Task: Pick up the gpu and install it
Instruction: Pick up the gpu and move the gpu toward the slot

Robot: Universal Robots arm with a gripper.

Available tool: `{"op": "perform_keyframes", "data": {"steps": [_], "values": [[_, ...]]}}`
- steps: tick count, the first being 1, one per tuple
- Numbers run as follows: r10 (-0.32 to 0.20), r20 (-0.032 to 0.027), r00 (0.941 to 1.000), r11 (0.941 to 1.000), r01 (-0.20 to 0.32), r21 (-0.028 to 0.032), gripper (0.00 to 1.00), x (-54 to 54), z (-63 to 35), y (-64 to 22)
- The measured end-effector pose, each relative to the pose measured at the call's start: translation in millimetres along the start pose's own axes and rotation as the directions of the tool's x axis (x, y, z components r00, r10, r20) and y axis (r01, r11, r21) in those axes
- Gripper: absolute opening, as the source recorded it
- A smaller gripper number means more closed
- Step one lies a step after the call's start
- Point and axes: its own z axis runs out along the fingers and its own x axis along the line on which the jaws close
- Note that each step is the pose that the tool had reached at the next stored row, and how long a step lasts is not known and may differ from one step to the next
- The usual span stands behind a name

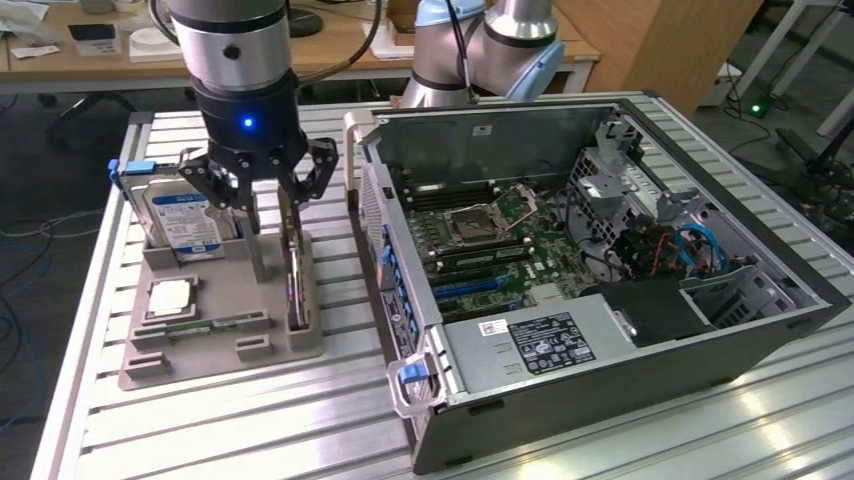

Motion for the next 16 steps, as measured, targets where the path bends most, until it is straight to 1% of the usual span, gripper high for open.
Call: {"op": "perform_keyframes", "data": {"steps": [2, 5, 8, 11, 13, 15, 16], "values": [[0.000, 0.0015, 1.0000, 1.0000, 0.000, 0.0001, 0.47, 0.0, 1.0, -1.1], [0.000, 0.0018, 1.0000, 1.0000, 0.000, 0.0053, 0.47, -0.2, 1.2, -1.5], [0.000, 0.0020, 1.0000, 1.0000, 0.000, 0.0053, 0.47, -2.1, 3.0, -1.9], [0.000, 0.0020, 1.0000, 1.0000, 0.000, 0.0054, 0.47, -7.4, 6.4, -1.9], [0.000, 0.0021, 1.0000, 1.0000, 0.000, 0.0053, 0.47, -9.0, 9.0, -2.2], [0.000, 0.0017, 1.0000, 1.0000, 0.000, 0.0056, 0.47, -9.9, 11.7, -5.4], [-0.001, 0.0006, 1.0000, 1.0000, 0.001, 0.0055, 0.47, -10.2, 13.8, -6.6]]}}
